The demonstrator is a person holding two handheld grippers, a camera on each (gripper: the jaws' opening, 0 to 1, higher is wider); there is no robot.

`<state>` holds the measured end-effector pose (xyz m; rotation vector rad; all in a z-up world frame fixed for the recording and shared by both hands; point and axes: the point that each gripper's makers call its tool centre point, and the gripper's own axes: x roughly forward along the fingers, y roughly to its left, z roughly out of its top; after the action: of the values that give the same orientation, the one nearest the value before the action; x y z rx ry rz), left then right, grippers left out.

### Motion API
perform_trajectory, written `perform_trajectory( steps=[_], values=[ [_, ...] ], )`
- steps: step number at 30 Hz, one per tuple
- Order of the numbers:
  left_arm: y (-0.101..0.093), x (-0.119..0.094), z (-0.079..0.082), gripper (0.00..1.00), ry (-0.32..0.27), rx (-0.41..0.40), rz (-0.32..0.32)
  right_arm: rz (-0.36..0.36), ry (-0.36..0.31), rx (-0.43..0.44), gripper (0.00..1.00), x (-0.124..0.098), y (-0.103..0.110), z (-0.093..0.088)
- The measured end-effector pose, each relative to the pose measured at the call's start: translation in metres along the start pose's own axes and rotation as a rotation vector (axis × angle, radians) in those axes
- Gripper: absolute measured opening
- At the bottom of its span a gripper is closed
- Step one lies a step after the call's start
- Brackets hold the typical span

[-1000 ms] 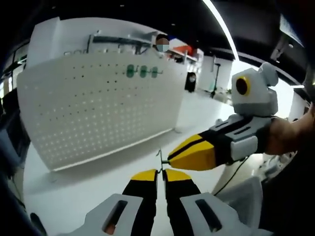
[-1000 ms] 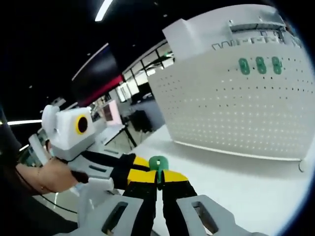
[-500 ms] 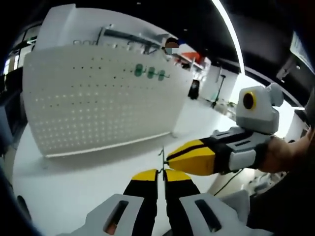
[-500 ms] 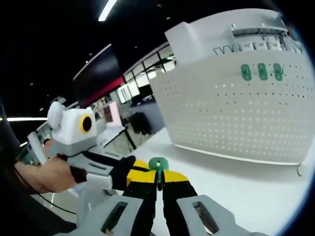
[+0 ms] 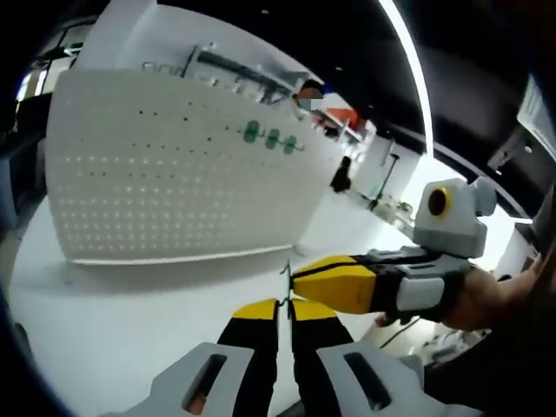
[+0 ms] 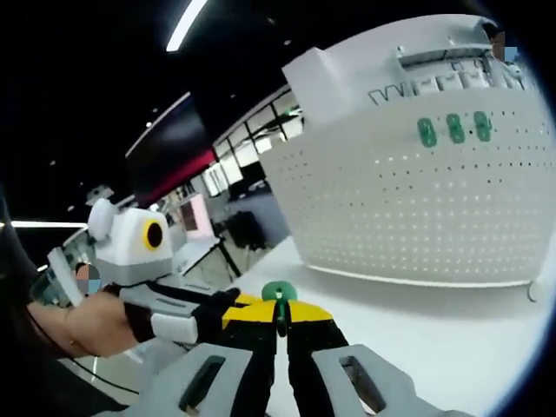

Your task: Insert the hook assembly into the mounting plate slot until the hook locks in place.

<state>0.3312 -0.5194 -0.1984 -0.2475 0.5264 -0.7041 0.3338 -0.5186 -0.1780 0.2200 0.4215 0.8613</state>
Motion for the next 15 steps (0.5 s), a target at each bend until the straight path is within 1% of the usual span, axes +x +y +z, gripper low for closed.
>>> perform_trajectory(
  steps=[2,4,6,10,11,13,15],
  values=[
    [0.0001,0.0007,-0.0015,0.04,0.009,0.015,0.005,0.000,0.008,0.018,0.01,0.0005,-0.0010,-0.0020],
    [0.0002,0.0005,-0.0019,0.04,0.029,0.083,0.031,0.007,0.010,0.027,0.01,0.0004,-0.0019,-0.0021],
    [-0.0027,0.0017,-0.0028,0.04,0.042,0.131,0.035,0.008,0.015,0.025,0.01,-0.0001,-0.0017,-0.0025],
    [-0.0025,0.0030,-0.0037,0.04,0.047,0.128,0.027,0.014,0.026,0.014,0.00,-0.0003,-0.0029,-0.0033],
    [-0.0024,0.0033,-0.0038,0.04,0.046,0.132,0.026,0.016,0.029,0.013,0.01,-0.0002,-0.0030,-0.0036],
    [-0.0023,0.0044,-0.0075,0.04,0.063,0.154,0.029,0.022,0.053,0.015,0.01,0.0006,-0.0032,-0.0071],
    [-0.0028,0.0044,-0.0077,0.04,0.063,0.160,0.029,0.022,0.054,0.017,0.01,-0.0002,-0.0035,-0.0075]
  ],
)
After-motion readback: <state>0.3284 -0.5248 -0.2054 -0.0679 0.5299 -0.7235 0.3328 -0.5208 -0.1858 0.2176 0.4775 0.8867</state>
